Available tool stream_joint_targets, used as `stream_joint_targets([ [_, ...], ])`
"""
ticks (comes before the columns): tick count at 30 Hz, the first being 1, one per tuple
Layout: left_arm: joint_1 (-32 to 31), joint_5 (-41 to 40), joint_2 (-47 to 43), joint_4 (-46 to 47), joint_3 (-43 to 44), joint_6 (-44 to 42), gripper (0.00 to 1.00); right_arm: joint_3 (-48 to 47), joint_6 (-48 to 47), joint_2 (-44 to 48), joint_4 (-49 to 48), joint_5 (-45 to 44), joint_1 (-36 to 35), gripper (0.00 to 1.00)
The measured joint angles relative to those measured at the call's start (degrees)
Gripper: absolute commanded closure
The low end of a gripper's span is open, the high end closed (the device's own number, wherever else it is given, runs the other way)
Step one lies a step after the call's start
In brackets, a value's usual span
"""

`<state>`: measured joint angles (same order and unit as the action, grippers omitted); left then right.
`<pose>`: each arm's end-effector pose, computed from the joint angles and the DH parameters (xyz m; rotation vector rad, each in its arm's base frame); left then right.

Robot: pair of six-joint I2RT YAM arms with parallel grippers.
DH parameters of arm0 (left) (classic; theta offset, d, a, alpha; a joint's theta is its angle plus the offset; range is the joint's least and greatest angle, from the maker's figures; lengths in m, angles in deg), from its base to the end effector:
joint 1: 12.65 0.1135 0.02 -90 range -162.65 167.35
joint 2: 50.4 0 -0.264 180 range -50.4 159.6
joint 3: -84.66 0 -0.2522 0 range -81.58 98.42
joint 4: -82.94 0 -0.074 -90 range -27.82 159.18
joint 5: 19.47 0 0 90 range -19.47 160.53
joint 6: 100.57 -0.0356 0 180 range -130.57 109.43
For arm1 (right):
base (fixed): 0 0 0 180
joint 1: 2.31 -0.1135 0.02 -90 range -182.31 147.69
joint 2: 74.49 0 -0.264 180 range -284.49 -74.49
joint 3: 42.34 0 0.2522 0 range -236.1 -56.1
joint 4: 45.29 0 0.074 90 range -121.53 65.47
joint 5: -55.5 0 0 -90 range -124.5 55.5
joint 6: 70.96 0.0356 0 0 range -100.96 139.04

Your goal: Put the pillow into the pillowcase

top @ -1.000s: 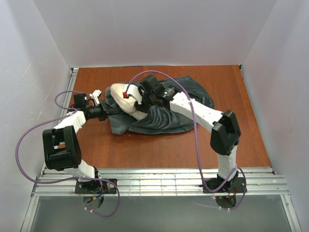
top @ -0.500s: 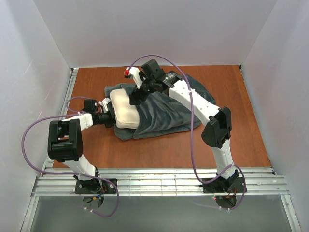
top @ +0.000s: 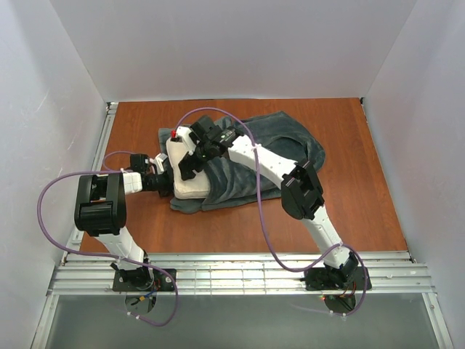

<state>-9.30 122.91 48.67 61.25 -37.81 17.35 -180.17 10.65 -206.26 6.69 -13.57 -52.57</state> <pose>0.2947 -0.0110 0.1215 -0.4019 2.5492 -1.3616 0.3235 0.4090 0.2600 -1.3532 2.0367 0.7734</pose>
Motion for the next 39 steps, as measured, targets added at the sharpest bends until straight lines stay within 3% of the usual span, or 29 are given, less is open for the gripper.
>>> stream_joint_targets([
  [2, 0.0, -1.1, 0.1, 0.3, -0.5, 0.4, 1.0, 0.0, -1.4, -1.0, -0.2, -3.6, -1.1, 0.22],
  [6, 0.1, -3.1, -0.2, 0.7, -2.4, 0.8, 1.0, 2.2, -5.1, -1.4, -1.1, -12.7, -3.6, 0.56],
  [12, 1.0, -3.9, -2.5, 1.2, -5.7, 2.1, 1.0, 15.5, -14.9, 0.7, -11.4, -24.8, -5.0, 0.67],
  [20, 4.7, 0.8, -11.3, -0.9, -9.2, 0.5, 1.0, 28.3, -27.7, 7.1, -26.2, -31.5, -2.1, 0.68],
  [25, 2.8, 2.4, -15.4, -1.0, -9.6, -0.6, 1.0, 32.8, -29.5, 13.9, -23.1, -30.6, -1.6, 0.46],
  [26, 2.5, 2.7, -15.3, -1.4, -9.6, -0.6, 0.94, 32.8, -29.2, 15.3, -20.4, -29.8, -2.5, 0.39],
  [29, 2.6, 4.0, -15.0, -2.8, -9.6, -1.4, 0.63, 26.3, -27.3, 16.5, -8.4, -24.5, -5.1, 0.34],
  [33, 3.3, 4.7, -15.1, -4.7, -9.1, -2.5, 0.51, 9.6, -22.7, 13.8, 5.2, -19.0, -4.2, 0.38],
  [36, 3.7, 4.7, -15.8, -6.5, -8.5, -3.8, 0.47, -0.2, -18.9, 11.3, 7.6, -19.9, -1.0, 0.4],
  [39, 5.3, 4.6, -18.8, -8.2, -8.4, -4.1, 0.46, -3.5, -16.7, 8.6, 7.5, -22.8, 1.6, 0.38],
])
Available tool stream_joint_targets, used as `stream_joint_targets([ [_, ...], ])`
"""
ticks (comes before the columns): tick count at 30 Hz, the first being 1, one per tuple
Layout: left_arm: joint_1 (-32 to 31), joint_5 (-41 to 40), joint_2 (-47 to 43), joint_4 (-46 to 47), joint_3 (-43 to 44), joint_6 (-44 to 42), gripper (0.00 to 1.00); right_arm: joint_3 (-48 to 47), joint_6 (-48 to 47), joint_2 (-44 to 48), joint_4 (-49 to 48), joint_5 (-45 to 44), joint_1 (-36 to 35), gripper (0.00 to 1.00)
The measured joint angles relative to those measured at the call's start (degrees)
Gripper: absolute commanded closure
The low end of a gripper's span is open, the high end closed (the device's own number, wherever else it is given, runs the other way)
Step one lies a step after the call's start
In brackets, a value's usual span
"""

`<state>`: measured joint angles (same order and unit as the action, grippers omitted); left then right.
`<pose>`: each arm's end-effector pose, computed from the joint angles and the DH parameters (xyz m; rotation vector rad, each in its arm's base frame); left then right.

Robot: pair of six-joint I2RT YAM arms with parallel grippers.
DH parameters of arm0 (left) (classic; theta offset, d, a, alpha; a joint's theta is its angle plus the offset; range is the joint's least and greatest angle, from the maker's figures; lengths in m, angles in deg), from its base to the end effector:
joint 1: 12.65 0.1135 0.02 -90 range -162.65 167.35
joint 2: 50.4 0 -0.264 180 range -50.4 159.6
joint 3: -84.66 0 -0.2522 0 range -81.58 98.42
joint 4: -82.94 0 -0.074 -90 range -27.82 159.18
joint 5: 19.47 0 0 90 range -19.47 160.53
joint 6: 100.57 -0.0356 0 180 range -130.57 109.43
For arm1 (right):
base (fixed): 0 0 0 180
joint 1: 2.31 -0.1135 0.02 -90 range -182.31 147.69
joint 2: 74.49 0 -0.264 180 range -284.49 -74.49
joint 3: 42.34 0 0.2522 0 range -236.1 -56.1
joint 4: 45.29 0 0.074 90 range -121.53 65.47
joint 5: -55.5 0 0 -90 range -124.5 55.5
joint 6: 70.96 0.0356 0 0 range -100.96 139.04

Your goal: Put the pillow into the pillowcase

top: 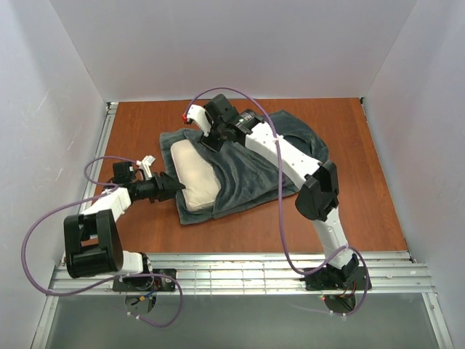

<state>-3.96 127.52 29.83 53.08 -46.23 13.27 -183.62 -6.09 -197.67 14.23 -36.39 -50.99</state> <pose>0.2382 0.0062 0.1617 -0.3535 2.4327 -1.3930 0.3220 0.3645 0.3403 -1.3671 1.8489 0.1746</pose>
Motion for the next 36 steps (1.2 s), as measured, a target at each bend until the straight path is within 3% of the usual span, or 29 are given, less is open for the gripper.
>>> stream_joint_targets([
  [3, 3.1, -0.7, -4.3, -0.4, 0.0, 0.5, 0.46, 0.2, 1.4, -5.2, 0.7, -2.5, 1.2, 0.32],
  [4, 4.0, -1.0, -5.0, -0.3, 0.0, 0.6, 0.45, 0.5, 1.7, -7.3, 0.8, -2.9, 1.2, 0.23],
  [5, 4.5, -1.3, -5.2, -0.2, 0.0, 0.6, 0.44, 0.8, 2.4, -9.3, 0.9, -3.1, 1.1, 0.2],
  [7, 4.9, -2.1, -4.3, -0.2, 0.0, 0.8, 0.38, 1.0, 2.6, -12.7, 0.8, -3.6, 0.9, 0.16],
  [18, 6.4, -13.6, 0.5, 0.0, 0.4, 0.9, 0.36, 2.9, 4.8, -7.8, 0.9, -2.4, 0.6, 0.14],
  [26, 6.4, -16.2, 4.0, 1.8, 1.4, 1.0, 0.35, 3.0, 5.3, -8.7, 1.2, -1.5, -1.6, 0.16],
  [28, 6.4, -16.5, 4.0, 2.2, 1.7, 1.0, 0.34, 2.9, 5.1, -10.7, 1.1, -1.4, -1.5, 0.27],
  [30, 6.4, -16.9, 4.0, 2.9, 1.8, 1.1, 0.34, 2.6, 5.2, -11.6, 0.9, -1.7, -1.4, 0.5],
  [31, 6.4, -17.1, 4.0, 3.2, 1.8, 1.1, 0.34, 2.4, 5.0, -11.8, 0.9, -2.0, -1.2, 0.82],
  [32, 6.4, -17.3, 4.0, 3.6, 1.8, 1.2, 0.34, 2.1, 4.9, -11.8, 0.8, -2.2, -1.2, 0.98],
  [36, 6.5, -18.7, 5.6, 6.5, 1.9, 1.7, 0.34, 2.0, 5.0, -11.7, 0.7, -1.5, -0.5, 0.99],
])
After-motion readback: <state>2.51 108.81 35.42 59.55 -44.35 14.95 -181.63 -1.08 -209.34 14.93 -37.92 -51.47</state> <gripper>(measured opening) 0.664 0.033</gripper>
